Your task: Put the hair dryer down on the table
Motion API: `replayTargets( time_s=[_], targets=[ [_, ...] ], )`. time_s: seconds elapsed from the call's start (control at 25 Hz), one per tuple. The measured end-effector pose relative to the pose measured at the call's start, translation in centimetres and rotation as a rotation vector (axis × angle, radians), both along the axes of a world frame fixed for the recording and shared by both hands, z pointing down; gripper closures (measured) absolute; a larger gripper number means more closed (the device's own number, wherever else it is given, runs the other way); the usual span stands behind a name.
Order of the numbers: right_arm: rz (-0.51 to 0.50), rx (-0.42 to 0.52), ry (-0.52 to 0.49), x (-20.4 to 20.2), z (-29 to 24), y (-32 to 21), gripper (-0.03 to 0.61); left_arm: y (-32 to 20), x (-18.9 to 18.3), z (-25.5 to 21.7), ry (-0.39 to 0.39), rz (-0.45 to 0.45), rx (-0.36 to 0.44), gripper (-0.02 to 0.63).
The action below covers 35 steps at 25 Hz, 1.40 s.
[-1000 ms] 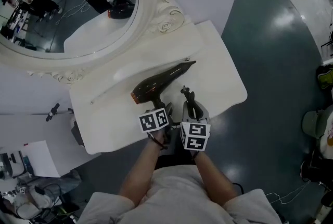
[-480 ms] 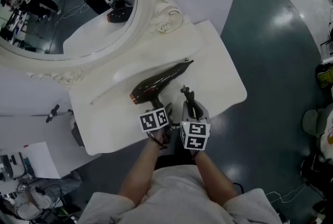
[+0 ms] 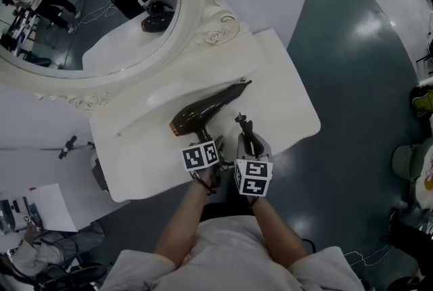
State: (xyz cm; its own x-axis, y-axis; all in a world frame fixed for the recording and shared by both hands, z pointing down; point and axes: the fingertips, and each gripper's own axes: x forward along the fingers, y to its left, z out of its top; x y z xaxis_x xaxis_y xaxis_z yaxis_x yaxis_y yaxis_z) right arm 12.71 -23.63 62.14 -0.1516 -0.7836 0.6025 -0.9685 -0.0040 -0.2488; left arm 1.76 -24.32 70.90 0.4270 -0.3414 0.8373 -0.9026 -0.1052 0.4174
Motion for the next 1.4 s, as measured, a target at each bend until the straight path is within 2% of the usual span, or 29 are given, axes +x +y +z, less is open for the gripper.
replayTargets(
  time_s=[0.24,0.52,1.12,1.28,1.4],
  targets=[
    [0.016,-0.002,-0.006,0.1,0.1,-0.1,0.479,0.2,0.3,0.2,-0.058,0.064,-0.014,0.399],
    [0.030,-0.005,-0.021,0.9,0.3,0.1,0.477,0.1,0.6,0.1,-0.089,0.086,-0.014,0.379],
    [0.027,-0.027,-0.028,1.2,1.1,0.4,0.474,0.3,1.0,0.3,-0.118,0.136,-0.018,0.368],
    [0.005,-0.037,-0.024,0.8,1.7,0.4,0.474,0.7,1.0,0.4,-0.133,0.166,-0.002,0.362],
    [-0.010,-0.045,-0.020,0.5,2.2,0.4,0.472,0.4,0.8,-0.1,-0.174,0.187,0.046,0.351]
  ],
)
